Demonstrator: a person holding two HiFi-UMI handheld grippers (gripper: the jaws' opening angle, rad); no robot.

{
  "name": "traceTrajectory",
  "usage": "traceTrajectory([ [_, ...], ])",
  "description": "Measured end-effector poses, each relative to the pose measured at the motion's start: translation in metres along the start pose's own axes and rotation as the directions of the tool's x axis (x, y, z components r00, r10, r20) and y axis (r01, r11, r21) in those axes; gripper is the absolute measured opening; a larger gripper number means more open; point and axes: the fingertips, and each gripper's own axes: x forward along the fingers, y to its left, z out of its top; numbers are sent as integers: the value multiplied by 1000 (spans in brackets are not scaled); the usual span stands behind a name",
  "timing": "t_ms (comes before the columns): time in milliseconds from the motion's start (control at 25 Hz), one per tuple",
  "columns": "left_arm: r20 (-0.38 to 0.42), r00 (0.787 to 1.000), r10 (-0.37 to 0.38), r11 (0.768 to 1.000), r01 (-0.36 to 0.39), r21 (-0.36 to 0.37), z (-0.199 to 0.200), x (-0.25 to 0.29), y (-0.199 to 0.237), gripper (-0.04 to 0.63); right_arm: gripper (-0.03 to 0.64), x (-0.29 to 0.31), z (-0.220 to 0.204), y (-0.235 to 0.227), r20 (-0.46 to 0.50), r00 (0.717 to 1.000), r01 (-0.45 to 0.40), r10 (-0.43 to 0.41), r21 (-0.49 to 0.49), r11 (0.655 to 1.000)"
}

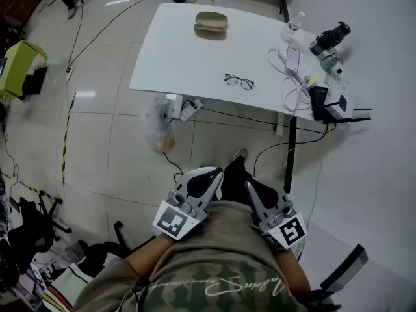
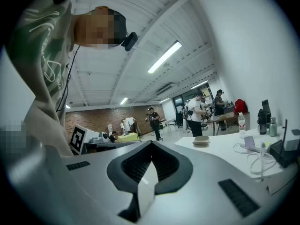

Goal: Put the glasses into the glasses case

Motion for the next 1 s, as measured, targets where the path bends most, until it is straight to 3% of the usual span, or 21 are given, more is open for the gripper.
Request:
traceTrajectory([
  [280,-8,999,34,999,-34,15,0,11,15,6,11,7,-7,-36,-18,999,49,-49,44,998],
  [440,-14,997,74,997,-74,-4,3,24,36,6,11,27,1,-47,16,999,-32,31,42,999],
  [520,6,993,122,992,-122,26,12,30,53,6,11,41,3,-57,6,998,-60,60,25,998],
  [640,18,981,192,979,-193,66,20,45,78,6,11,63,-2,-91,-45,998,-48,49,10,999],
  [1000,-21,972,234,968,-232,92,37,147,148,6,11,125,12,-213,-74,996,-52,54,26,998],
])
